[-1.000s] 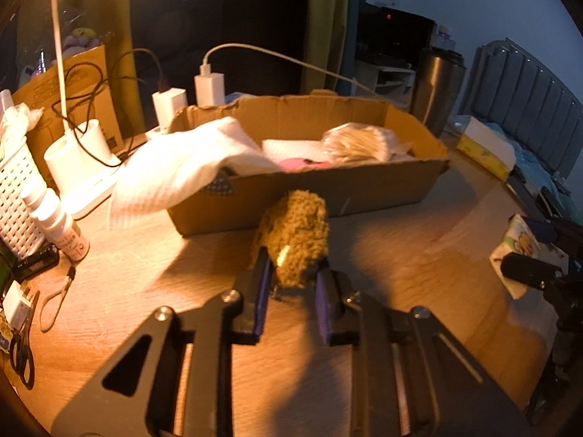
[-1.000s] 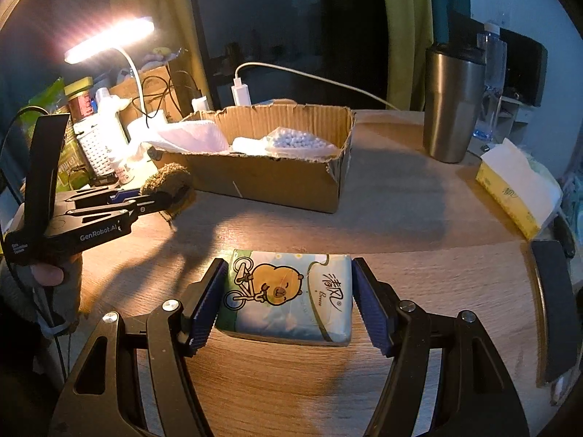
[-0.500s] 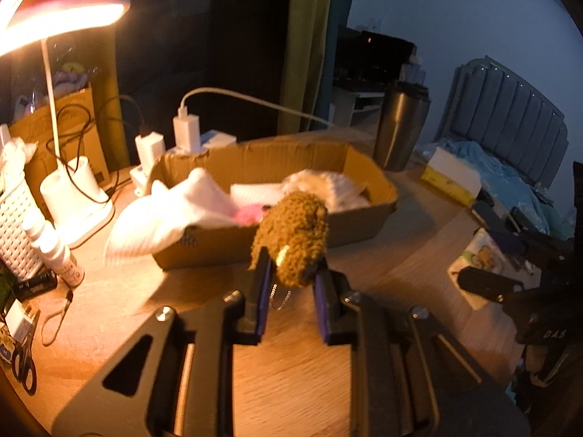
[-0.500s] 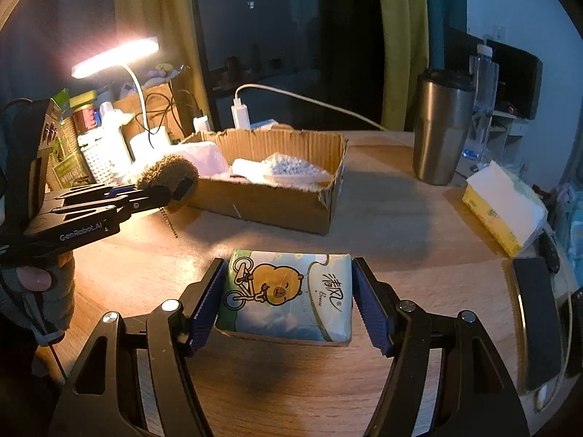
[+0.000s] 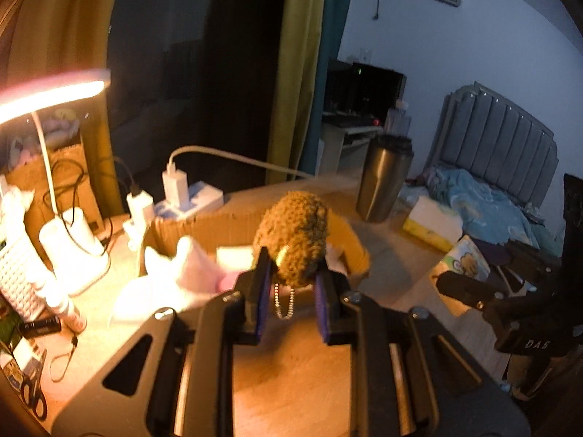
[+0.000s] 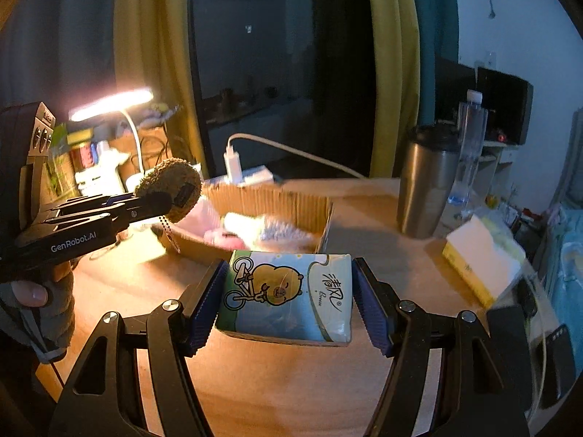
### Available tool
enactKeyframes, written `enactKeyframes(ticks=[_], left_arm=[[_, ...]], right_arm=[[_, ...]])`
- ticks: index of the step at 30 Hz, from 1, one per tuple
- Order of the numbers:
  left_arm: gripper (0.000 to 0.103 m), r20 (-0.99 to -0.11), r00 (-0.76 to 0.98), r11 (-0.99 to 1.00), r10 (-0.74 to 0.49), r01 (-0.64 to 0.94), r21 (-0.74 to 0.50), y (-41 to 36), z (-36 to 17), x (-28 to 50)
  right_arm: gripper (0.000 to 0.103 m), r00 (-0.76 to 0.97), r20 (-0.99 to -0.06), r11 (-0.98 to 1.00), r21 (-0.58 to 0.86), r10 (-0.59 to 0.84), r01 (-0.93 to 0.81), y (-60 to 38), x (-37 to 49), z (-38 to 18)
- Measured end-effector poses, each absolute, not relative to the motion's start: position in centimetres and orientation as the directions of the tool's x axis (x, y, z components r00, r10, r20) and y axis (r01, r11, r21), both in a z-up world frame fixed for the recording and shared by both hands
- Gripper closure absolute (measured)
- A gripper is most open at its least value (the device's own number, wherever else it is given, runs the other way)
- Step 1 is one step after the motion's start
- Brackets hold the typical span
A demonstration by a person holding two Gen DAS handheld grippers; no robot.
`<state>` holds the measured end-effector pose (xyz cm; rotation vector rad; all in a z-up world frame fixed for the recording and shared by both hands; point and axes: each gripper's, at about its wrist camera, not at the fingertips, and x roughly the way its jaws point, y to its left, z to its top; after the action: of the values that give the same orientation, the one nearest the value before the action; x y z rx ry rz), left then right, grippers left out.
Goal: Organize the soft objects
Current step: 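Carry the tissue pack with the right gripper while the left gripper carries the sponge over the box, then open both grippers to drop the tissue pack and sponge into the box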
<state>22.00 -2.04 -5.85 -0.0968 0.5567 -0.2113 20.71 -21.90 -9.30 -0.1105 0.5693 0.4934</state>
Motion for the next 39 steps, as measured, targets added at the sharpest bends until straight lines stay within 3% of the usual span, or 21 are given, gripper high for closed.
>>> enactKeyframes(ticks=[11, 15, 28, 33, 37, 38, 39], left_arm=[[0.082, -0.454, 0.865, 0.973, -0.213, 0.147, -0.176, -0.6, -3.2, 24.5], [0.082, -0.451, 0.881, 0.989, -0.142, 0.105, -0.107, -0.3, -3.2, 25.3], [0.081, -0.569, 0.811, 0.986, -0.139, 0.059, -0.158, 1.7, -8.9, 30.6], [0.075, -0.637, 0.755, 0.981, -0.155, 0.043, -0.189, 2.0, -12.0, 32.9], [0.071, -0.664, 0.741, 0.987, -0.101, -0.009, -0.161, 2.6, -13.2, 33.2], [0.066, -0.665, 0.742, 0.988, -0.087, -0.020, -0.151, 2.7, -13.3, 33.0], [0.048, -0.662, 0.745, 0.988, -0.084, -0.022, -0.151, 2.8, -13.4, 32.8]], right_arm=[[0.032, 0.770, -0.480, 0.878, -0.001, 0.420, -0.479, -20.7, 23.6, -5.6], [0.032, 0.773, -0.468, 0.873, -0.005, 0.429, -0.487, -19.7, 24.9, -4.8], [0.032, 0.736, -0.497, 0.850, 0.007, 0.460, -0.526, -16.5, 29.8, -6.0], [0.032, 0.717, -0.520, 0.848, 0.028, 0.464, -0.529, -15.8, 31.8, -7.2], [0.032, 0.696, -0.540, 0.841, 0.041, 0.473, -0.539, -15.0, 32.9, -8.2], [0.032, 0.690, -0.545, 0.839, 0.046, 0.476, -0.543, -14.7, 33.2, -8.5], [0.032, 0.686, -0.548, 0.837, 0.050, 0.479, -0.545, -14.6, 33.4, -8.7]])
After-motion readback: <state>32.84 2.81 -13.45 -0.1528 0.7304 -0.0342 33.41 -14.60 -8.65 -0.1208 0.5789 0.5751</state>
